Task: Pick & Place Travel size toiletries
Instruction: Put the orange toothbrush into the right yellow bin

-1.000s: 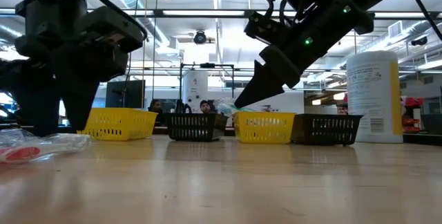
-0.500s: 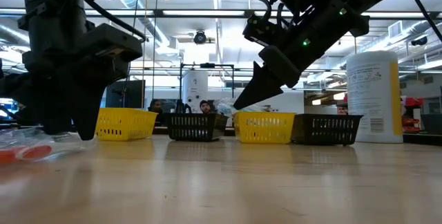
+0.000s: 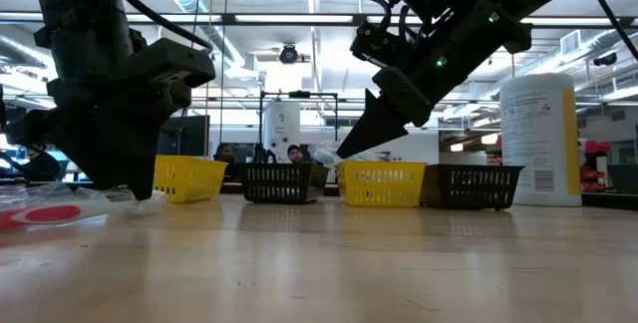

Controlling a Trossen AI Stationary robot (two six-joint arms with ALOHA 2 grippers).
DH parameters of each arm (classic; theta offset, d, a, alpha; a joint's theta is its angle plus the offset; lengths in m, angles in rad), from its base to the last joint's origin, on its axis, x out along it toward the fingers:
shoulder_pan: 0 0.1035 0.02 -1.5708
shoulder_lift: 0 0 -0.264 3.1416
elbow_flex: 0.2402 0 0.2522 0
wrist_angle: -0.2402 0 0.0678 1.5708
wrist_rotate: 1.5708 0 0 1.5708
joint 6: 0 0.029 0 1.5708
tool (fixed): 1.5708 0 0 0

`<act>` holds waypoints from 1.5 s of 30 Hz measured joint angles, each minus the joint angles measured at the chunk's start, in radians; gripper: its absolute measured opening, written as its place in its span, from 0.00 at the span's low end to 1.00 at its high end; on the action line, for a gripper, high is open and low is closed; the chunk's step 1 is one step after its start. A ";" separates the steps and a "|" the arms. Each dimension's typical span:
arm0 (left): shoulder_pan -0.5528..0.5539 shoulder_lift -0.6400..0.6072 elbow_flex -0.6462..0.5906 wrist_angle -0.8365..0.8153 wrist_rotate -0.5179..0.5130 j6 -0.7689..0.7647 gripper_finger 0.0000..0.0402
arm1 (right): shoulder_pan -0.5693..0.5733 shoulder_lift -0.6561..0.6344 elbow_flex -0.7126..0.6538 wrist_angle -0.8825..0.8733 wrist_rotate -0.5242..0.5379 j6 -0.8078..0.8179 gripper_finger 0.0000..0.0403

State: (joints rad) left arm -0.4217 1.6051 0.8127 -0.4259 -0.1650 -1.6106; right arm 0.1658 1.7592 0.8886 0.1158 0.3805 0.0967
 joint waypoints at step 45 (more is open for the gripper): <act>0.154 0.000 0.008 0.635 -0.380 0.808 0.28 | 0.021 0.001 -0.001 0.251 -0.196 0.415 0.55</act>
State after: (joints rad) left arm -0.2675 1.6046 0.8207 0.2088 -0.5454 -0.8027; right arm 0.1864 1.7599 0.8875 0.3668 0.1841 0.5118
